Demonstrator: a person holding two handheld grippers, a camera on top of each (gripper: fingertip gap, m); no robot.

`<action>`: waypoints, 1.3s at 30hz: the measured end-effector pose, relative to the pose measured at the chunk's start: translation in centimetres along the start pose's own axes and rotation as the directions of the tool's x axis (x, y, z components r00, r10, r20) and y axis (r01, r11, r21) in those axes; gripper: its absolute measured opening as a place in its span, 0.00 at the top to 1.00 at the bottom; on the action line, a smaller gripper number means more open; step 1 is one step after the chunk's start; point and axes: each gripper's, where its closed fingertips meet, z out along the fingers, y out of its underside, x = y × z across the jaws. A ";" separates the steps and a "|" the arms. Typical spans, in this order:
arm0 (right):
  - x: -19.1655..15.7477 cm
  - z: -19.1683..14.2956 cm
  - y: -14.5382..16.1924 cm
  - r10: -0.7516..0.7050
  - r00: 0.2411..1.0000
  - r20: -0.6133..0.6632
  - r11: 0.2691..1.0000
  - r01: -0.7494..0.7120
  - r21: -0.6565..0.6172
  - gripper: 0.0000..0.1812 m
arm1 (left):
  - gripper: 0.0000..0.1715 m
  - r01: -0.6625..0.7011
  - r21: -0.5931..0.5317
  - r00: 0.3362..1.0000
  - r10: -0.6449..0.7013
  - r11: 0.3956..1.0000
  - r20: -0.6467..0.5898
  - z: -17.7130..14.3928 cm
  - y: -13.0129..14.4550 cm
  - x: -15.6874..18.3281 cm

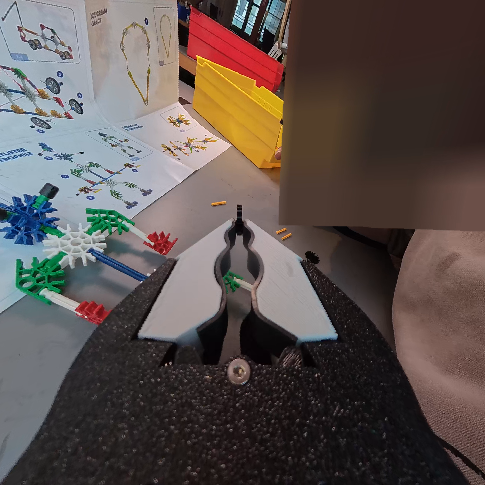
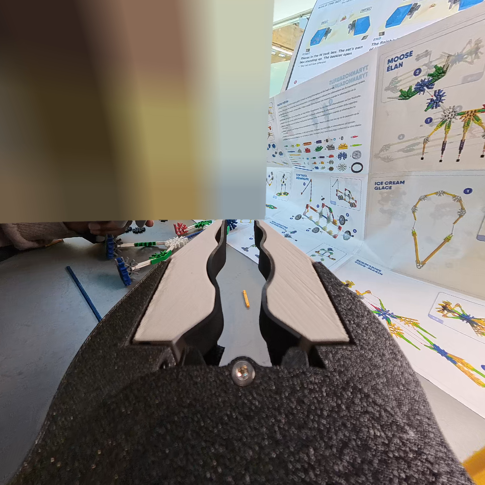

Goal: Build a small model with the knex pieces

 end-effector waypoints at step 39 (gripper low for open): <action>-8.1 -5.0 12.4 0.037 0.908 0.417 0.604 0.312 -0.734 0.99 | 0.99 -0.161 -0.081 0.945 0.130 0.984 -0.300 3.3 2.1 15.4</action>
